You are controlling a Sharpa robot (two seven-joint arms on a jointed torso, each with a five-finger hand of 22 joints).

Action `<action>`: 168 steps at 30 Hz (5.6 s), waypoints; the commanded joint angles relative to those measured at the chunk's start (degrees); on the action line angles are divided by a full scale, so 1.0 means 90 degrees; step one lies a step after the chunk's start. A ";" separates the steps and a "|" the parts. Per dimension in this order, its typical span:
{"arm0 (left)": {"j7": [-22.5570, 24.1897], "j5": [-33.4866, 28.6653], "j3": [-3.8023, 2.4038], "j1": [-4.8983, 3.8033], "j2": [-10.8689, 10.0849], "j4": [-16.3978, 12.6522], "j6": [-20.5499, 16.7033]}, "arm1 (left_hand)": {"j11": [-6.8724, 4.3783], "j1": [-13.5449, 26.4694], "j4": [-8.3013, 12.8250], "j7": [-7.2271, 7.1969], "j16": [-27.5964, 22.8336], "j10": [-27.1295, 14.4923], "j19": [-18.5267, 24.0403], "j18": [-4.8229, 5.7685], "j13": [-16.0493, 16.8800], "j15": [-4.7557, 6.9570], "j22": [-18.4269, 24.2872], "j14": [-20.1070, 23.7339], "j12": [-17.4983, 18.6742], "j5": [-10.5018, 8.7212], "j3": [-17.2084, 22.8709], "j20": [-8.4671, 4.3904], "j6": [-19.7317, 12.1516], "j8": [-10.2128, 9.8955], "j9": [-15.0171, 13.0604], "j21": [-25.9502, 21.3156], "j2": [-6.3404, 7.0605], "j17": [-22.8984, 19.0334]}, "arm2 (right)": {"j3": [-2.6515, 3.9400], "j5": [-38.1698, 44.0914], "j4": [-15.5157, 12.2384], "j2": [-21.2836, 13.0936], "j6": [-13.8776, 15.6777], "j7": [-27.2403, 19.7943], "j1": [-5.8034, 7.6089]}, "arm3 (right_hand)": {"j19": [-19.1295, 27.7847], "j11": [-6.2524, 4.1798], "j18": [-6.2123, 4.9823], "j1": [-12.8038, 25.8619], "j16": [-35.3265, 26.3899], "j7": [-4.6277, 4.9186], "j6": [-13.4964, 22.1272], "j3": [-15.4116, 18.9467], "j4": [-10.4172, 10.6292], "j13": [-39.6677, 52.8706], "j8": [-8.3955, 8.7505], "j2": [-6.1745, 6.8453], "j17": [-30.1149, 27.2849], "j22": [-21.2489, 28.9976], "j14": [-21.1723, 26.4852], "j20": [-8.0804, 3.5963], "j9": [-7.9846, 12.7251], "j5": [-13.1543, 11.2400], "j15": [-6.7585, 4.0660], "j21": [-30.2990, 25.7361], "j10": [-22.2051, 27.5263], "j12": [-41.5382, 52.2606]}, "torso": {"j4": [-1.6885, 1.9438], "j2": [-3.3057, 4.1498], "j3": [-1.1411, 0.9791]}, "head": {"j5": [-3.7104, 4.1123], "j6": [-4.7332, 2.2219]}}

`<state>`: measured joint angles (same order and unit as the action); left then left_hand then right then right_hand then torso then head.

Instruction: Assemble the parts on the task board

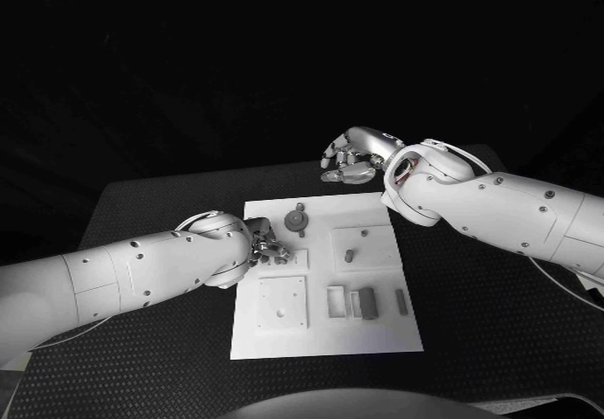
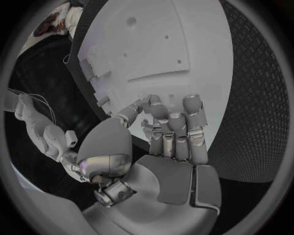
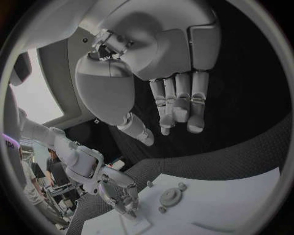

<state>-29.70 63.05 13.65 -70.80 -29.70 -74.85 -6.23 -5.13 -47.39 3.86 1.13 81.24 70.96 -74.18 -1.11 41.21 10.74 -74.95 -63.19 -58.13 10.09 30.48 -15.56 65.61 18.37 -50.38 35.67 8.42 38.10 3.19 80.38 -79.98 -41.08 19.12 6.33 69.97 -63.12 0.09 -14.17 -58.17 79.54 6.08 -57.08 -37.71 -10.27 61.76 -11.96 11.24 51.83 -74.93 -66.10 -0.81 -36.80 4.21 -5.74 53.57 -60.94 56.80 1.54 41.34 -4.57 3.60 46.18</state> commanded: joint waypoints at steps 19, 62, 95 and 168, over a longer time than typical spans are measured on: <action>0.0076 -0.0053 -0.0002 0.0006 0.0017 -0.0002 0.0004 | -0.0022 -0.0046 -0.0350 -0.0017 0.0067 -0.0046 0.0004 -0.0177 -0.0021 0.0047 -0.0120 0.0031 -0.0050 -0.0490 0.0089 -0.0041 -0.0072 0.0099 0.0055 -0.0033 0.0281 -0.0027 | 0.0004 0.0000 0.0008 -0.0002 -0.0075 -0.0020 0.0000 | -0.0018 0.0008 -0.0092 0.0038 -0.0034 0.0048 -0.0012 -0.0013 0.0051 -0.0009 -0.0010 -0.0002 -0.0011 -0.0077 0.0035 0.0001 0.0006 0.0013 -0.0015 -0.0043 0.0016 -0.0001 | 0.0004 0.0003 0.0003 | 0.0013 0.0003; 0.0678 -0.1497 -0.0361 -0.0521 -0.0702 -0.0471 -0.0317 | 0.0588 -0.0487 -0.0045 0.0575 -0.1231 -0.0942 0.1040 -0.0020 -0.0795 -0.0604 0.0536 0.0817 0.1268 -0.0474 0.0065 0.0495 -0.1228 -0.0327 0.0428 -0.1201 0.0155 -0.0771 | 0.0004 -0.0127 0.0388 0.0043 -0.0032 -0.0084 0.0000 | -0.0020 0.0021 -0.0092 0.0029 -0.0033 0.0065 0.0053 -0.0018 0.0066 -0.0014 0.0023 0.0015 -0.0015 -0.0079 0.0033 -0.0003 0.0022 0.0013 -0.0006 -0.0048 0.0016 0.0002 | 0.0010 -0.0002 0.0005 | -0.0010 -0.0278; 0.0560 -0.0300 -0.0573 -0.0647 -0.0233 0.1493 0.0495 | 0.0724 0.0221 -0.0351 0.0685 -0.2427 -0.0653 0.0976 -0.0225 -0.1545 -0.0998 0.1329 0.0722 0.2770 -0.0524 -0.0326 0.0932 -0.1402 0.0027 0.1123 -0.2237 0.0164 -0.1004 | 0.0003 -0.0199 0.0599 0.0106 0.0005 -0.0142 0.0000 | -0.0022 0.0028 -0.0092 0.0009 -0.0032 0.0070 0.0056 -0.0029 0.0065 -0.0015 0.0023 -0.0016 -0.0017 -0.0081 0.0031 -0.0006 0.0022 0.0014 0.0003 -0.0049 0.0014 0.0006 | -0.0001 0.0010 -0.0001 | -0.0094 -0.0429; 0.0862 -0.0131 -0.0541 -0.0287 0.0886 0.3213 0.1602 | 0.0542 -0.2231 -0.2262 0.0554 -0.1049 -0.0679 0.0531 -0.0172 -0.0791 -0.0519 -0.0069 0.0547 0.1310 -0.0103 -0.2625 0.0443 -0.1474 0.0327 0.1807 -0.1547 -0.0718 -0.0521 | 0.0003 -0.0178 0.0472 0.0149 -0.0019 -0.0108 0.0000 | -0.0026 0.0032 -0.0092 0.0004 -0.0025 0.0073 0.0055 -0.0020 0.0063 -0.0017 0.0019 -0.0027 -0.0018 -0.0086 0.0024 -0.0006 0.0021 0.0011 0.0007 -0.0047 0.0009 0.0013 | 0.0000 -0.0001 -0.0003 | 0.0026 -0.0342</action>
<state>-22.58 62.20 8.81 -73.37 -21.91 -45.93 7.34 0.09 -66.89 -16.49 6.03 71.66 64.91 -69.03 -1.20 34.15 6.02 -74.95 -58.01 -46.15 8.85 7.21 -11.66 52.00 21.10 -34.18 21.92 2.02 33.46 3.19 78.60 -75.61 -39.77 19.09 5.61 69.97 -63.11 0.09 -14.18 -58.17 79.54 6.23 -56.58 -37.87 -9.80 61.70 -11.96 11.24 51.76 -74.93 -66.01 -0.80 -36.68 4.22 -5.65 53.24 -60.93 56.80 1.54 41.35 -4.60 3.82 43.08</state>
